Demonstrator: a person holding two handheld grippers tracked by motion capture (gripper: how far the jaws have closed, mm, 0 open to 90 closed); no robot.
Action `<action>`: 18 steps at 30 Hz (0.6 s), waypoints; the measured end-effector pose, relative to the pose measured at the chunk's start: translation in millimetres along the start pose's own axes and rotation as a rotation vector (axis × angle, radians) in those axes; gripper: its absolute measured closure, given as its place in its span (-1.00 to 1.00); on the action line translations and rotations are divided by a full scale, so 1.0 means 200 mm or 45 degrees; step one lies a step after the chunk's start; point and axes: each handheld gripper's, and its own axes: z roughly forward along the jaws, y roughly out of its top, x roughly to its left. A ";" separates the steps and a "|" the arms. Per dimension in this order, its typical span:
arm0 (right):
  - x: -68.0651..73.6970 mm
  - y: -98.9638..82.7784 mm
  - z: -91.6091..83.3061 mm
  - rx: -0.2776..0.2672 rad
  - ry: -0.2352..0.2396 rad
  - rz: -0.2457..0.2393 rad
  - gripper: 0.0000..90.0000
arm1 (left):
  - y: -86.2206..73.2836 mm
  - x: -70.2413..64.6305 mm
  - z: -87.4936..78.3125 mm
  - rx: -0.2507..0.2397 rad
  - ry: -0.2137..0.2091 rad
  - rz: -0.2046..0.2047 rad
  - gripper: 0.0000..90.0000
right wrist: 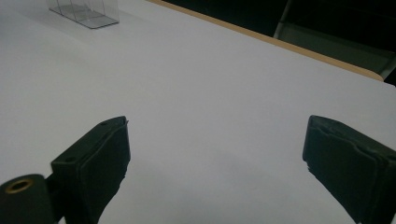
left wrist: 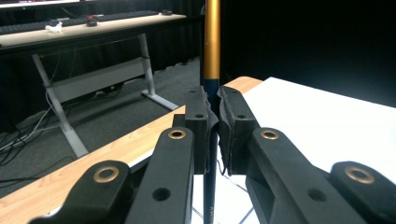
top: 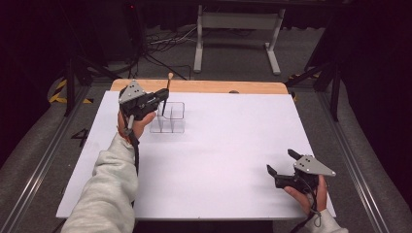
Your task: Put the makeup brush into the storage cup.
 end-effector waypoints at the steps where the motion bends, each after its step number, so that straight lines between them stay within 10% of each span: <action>1: 0.00 0.00 0.00 0.000 0.000 0.000 -0.82 | 0.01 0.01 0.01 -0.004 -0.003 -0.004 0.85; 18: -0.01 0.00 0.00 0.006 0.001 0.004 -0.82 | -0.02 0.04 0.11 0.018 0.008 -0.016 0.85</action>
